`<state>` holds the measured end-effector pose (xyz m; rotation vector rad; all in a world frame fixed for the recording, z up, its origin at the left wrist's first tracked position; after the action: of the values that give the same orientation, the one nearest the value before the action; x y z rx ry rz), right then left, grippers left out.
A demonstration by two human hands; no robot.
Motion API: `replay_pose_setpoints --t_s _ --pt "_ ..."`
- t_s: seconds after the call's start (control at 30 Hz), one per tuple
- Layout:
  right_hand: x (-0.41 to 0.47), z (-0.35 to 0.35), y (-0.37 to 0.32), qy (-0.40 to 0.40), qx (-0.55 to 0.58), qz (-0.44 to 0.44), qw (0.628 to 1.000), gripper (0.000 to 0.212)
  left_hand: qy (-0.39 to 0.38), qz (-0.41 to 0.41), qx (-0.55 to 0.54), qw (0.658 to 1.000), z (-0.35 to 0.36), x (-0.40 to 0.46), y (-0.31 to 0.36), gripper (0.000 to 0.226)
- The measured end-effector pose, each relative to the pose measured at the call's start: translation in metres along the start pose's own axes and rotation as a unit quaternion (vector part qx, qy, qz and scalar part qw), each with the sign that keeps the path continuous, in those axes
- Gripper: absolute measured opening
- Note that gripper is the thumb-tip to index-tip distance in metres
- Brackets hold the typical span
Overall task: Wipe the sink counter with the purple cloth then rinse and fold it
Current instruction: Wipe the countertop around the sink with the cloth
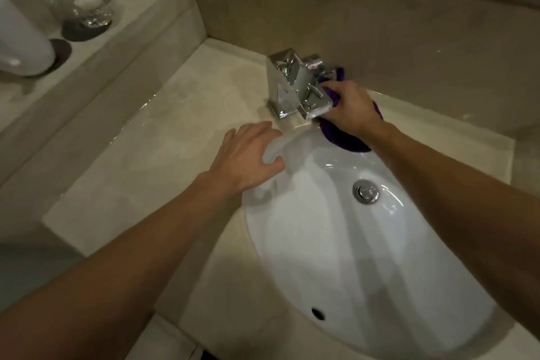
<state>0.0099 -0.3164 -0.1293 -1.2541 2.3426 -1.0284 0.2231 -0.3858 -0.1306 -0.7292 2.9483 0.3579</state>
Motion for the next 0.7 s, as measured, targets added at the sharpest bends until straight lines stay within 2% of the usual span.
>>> replay_pose_setpoints --t_s 0.23,0.43,0.53,0.7 --pt "-0.023 -0.008 0.006 -0.044 0.019 -0.011 0.999 0.028 -0.006 -0.006 0.003 1.000 0.004 -0.014 0.007 0.081" --pt "-0.054 -0.068 0.051 0.103 0.038 0.078 0.991 0.025 -0.008 0.004 0.003 1.000 0.004 -0.017 0.003 0.082" --pt "-0.058 -0.066 0.055 0.095 -0.004 0.078 0.992 0.029 -0.003 0.004 -0.010 1.000 0.005 -0.014 0.001 0.082" --pt "-0.034 -0.036 0.035 0.075 -0.014 0.079 0.994 0.038 0.001 -0.003 -0.023 1.000 0.005 -0.009 -0.004 0.075"
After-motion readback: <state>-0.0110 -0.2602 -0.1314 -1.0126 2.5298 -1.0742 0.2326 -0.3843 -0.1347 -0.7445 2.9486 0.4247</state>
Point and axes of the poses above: each hand's wrist, its own x-axis towards the middle knuckle, its own z-axis out of the palm, y = z × x, the point moved 9 cm from there along x, towards the middle knuckle, and after that the axes turned 6 degrees about x, right-handed, at the moved point
